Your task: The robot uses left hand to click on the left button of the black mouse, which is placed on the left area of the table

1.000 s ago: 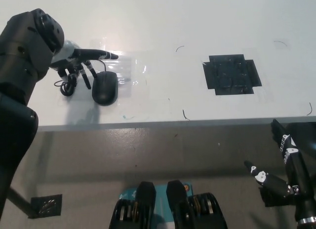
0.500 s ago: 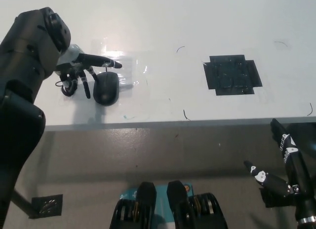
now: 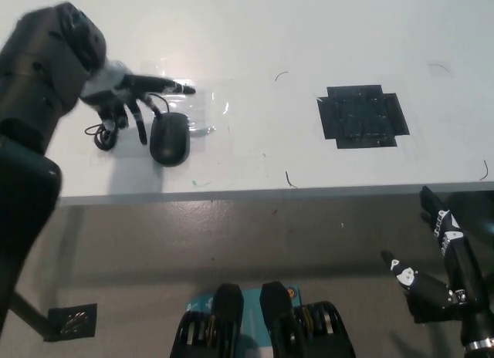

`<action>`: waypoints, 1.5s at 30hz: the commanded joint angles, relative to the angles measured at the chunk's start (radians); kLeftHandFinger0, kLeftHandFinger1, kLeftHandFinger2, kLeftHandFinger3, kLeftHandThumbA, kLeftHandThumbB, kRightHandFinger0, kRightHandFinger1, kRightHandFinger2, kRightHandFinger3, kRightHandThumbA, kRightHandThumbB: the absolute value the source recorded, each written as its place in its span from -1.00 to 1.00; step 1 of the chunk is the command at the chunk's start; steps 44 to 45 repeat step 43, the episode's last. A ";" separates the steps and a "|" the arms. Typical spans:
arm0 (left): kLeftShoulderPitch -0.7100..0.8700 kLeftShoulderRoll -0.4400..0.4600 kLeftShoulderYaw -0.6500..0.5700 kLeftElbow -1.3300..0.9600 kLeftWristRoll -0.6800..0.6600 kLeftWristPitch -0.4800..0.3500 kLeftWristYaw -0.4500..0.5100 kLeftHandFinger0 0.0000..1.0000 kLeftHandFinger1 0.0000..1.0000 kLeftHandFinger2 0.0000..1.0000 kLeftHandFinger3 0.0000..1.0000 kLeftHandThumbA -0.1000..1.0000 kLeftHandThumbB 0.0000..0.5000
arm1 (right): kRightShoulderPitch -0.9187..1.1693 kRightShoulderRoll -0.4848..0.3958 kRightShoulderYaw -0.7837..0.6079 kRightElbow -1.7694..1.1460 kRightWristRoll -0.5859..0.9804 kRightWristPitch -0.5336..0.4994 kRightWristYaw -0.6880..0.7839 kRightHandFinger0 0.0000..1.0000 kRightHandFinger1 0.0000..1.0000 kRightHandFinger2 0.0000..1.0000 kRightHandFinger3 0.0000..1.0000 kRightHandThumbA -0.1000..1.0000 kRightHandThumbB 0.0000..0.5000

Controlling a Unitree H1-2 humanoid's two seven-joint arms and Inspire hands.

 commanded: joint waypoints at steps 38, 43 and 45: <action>1.884 -0.292 0.502 -2.035 -0.673 -0.540 0.393 1.00 1.00 1.00 1.00 1.00 0.20 | 0.100 -0.001 0.027 0.071 0.053 -0.142 0.043 1.00 1.00 1.00 1.00 1.00 -0.62; 1.791 -0.362 0.575 -1.724 -0.533 -0.635 0.439 1.00 1.00 1.00 1.00 1.00 0.21 | 0.101 0.001 0.030 0.089 0.061 -0.150 0.050 1.00 1.00 1.00 1.00 1.00 -0.66; 1.791 -0.362 0.575 -1.724 -0.533 -0.635 0.439 1.00 1.00 1.00 1.00 1.00 0.21 | 0.101 0.001 0.030 0.089 0.061 -0.150 0.050 1.00 1.00 1.00 1.00 1.00 -0.66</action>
